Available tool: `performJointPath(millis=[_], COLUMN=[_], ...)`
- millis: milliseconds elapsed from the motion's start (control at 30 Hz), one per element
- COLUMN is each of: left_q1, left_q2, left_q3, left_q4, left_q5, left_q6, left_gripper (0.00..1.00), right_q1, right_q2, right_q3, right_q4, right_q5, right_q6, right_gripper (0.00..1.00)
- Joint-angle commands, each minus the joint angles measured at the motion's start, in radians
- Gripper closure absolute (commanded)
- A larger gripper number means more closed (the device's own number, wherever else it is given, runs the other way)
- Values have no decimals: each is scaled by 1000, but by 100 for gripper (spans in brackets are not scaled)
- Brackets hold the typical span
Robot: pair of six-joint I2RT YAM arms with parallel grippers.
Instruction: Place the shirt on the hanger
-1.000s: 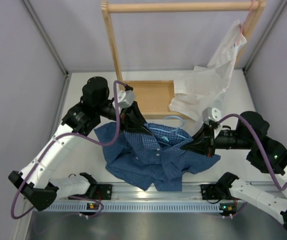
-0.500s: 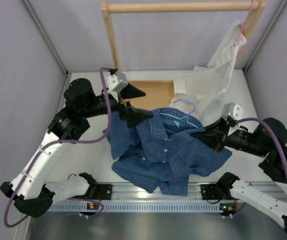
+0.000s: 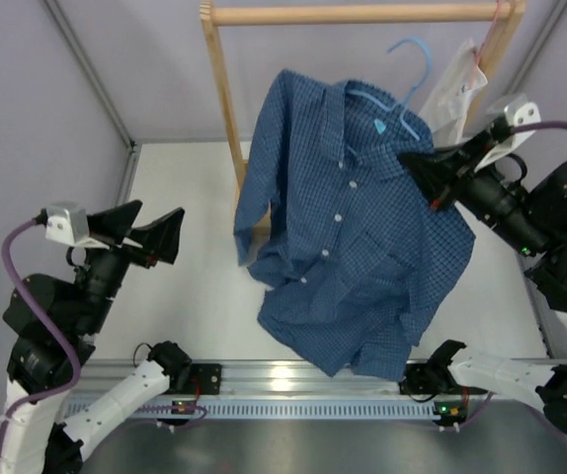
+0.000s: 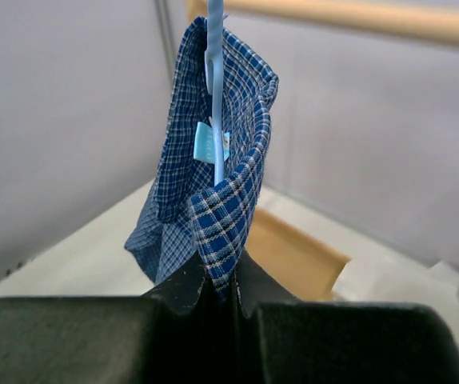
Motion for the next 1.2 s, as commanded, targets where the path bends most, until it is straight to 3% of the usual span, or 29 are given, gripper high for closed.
performJointPath(millis=[0,100,200,367,533,667,767,933,1167], left_q1=[0,0,1,3,21,35,66,251,494], left_q2=[-93,-175,-215,-215,-238,-253,-241,-203,-117], left_q3=[-183,-302,-385,-489,-492,-499,-502,-505,-500], left_q4=[-94,-89,-61,-46,-48,-45,-48,-52,-51], left_q5=[-50,-21,5,60,65,48,-3,-102,29], left_q6=[-23,-14,3,12,6,0,-17,-51,-68], left_gripper=[2,2,2,2,2,2,2,2,2], right_q1=[8,8,8,8,9,9,9,9,19], right_q2=[94,165,171,59,-87,-84,13,164,353], right_q3=[224,330,277,-97,-540,-682,-585,-320,0], right_q4=[133,209,355,599,807,858,741,563,308], right_q5=[142,127,124,167,164,229,309,409,538], right_q6=[-71,-111,-174,-219,-119,11,65,129,180], right_gripper=[100,100,100,100,100,100,100,100,100])
